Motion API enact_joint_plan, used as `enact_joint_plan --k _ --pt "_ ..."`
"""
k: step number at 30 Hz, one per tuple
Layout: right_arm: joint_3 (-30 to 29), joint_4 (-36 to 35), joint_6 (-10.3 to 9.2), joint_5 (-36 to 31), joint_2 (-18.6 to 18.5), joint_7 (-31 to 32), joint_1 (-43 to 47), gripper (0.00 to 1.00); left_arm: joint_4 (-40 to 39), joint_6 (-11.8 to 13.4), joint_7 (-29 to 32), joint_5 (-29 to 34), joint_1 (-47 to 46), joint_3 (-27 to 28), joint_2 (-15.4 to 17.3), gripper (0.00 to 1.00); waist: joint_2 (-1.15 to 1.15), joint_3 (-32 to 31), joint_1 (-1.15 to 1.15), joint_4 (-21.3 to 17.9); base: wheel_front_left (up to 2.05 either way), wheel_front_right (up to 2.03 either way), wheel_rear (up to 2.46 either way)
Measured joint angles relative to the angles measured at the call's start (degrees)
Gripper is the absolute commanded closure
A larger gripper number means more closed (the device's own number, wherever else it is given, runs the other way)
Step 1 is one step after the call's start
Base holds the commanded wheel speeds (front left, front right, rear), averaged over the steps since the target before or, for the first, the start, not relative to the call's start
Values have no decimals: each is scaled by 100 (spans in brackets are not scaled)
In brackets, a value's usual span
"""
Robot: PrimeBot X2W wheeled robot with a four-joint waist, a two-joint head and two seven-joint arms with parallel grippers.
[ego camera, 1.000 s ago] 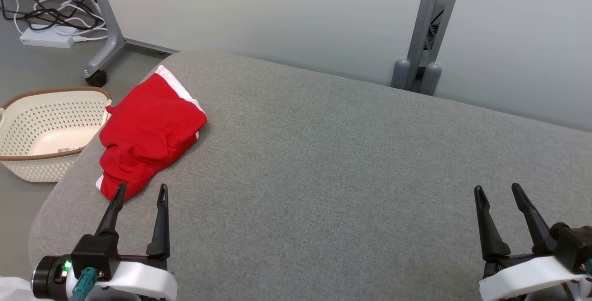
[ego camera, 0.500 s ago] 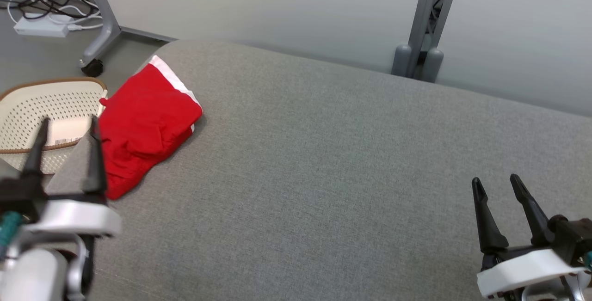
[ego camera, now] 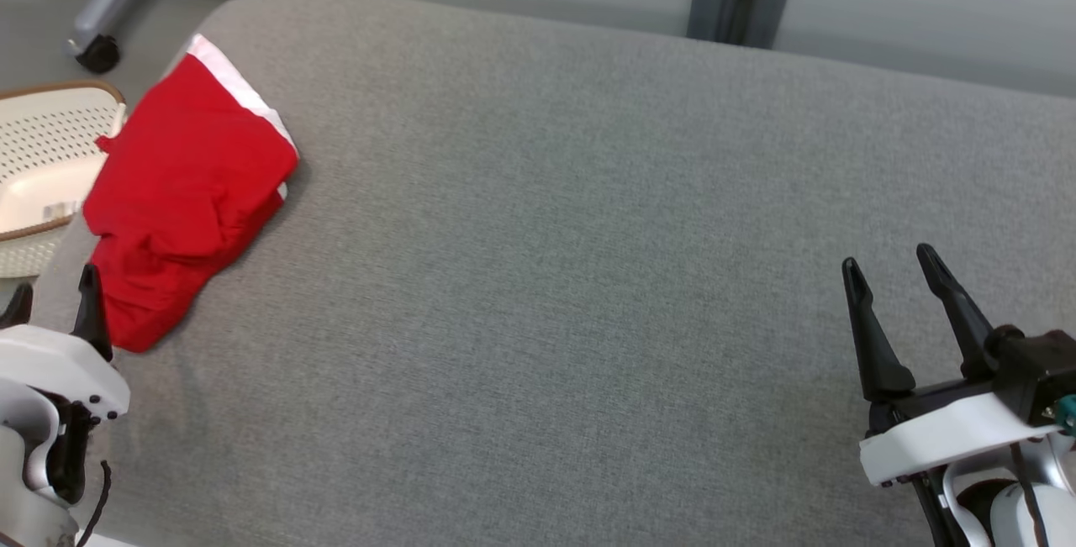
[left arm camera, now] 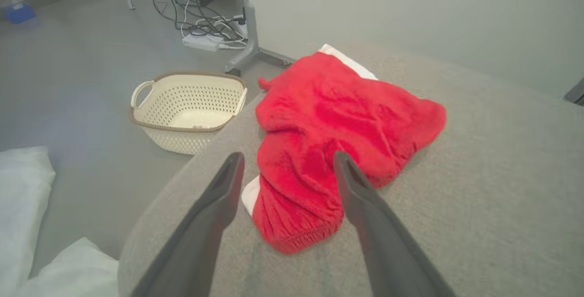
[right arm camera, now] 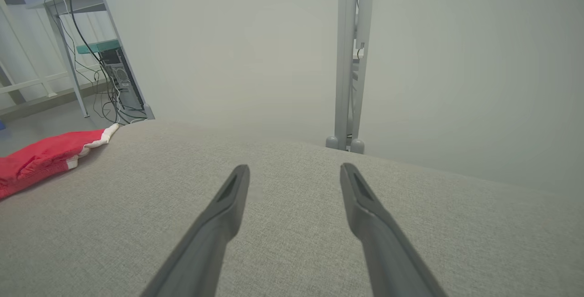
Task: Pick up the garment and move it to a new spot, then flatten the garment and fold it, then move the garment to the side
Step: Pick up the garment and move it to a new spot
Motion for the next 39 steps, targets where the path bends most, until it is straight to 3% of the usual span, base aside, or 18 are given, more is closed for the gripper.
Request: enact_joint_plan --k 10,15,16,17,18,19,25,29,34,35,36,39 --pt "145 -392 0 -86 -356 401 -272 0 2191 -579 9 -854 -825 378 -312 0 0 671 0 -292 0 0 0" --pt "167 -524 0 -90 -394 572 -271 0 2672 -735 -70 -976 -1056 386 -344 0 0 855 0 -340 0 0 0" --pt "159 -539 0 -90 -396 576 -270 0 2721 -742 -166 -977 -1096 376 -353 32 0 875 0 -343 0 0 0" --pt "146 -555 0 -87 -391 579 -270 0 2760 -759 -265 -978 -1122 364 -359 56 0 889 0 -341 0 0 0" --pt "141 -552 1 -78 -385 614 -268 0 2784 -779 -346 -1020 -1138 368 -366 73 0 887 1 -340 0 0 0" --pt "137 -547 0 -67 -375 619 -262 0 2793 -787 -449 -1039 -1146 361 -374 98 0 878 0 -339 0 0 0" --pt "80 -436 0 -40 -253 492 -213 0 2691 -810 -1109 -809 -1122 62 -280 100 0 682 0 -352 0 0 0" --pt "13 -279 0 -21 -171 405 -87 0 2084 -806 -1257 -399 -1081 -148 -236 100 0 449 0 -322 0 0 0" --pt "-35 -144 1 55 -82 298 5 0 542 -433 -1271 299 -682 -279 -336 100 0 138 0 -324 0 0 0" --pt "-35 -144 1 55 -82 298 5 0 542 -433 -1271 299 -682 -279 -336 100 0 138 0 -324 0 0 0" --pt "-82 -101 0 81 -35 255 48 0 -85 -274 -1271 538 -420 -419 -490 100 0 18 0 -349 0 0 0" --pt "-129 -71 1 103 -13 211 95 0 -649 -154 -1272 727 -170 -581 -591 100 0 -91 0 -395 0 0 0"
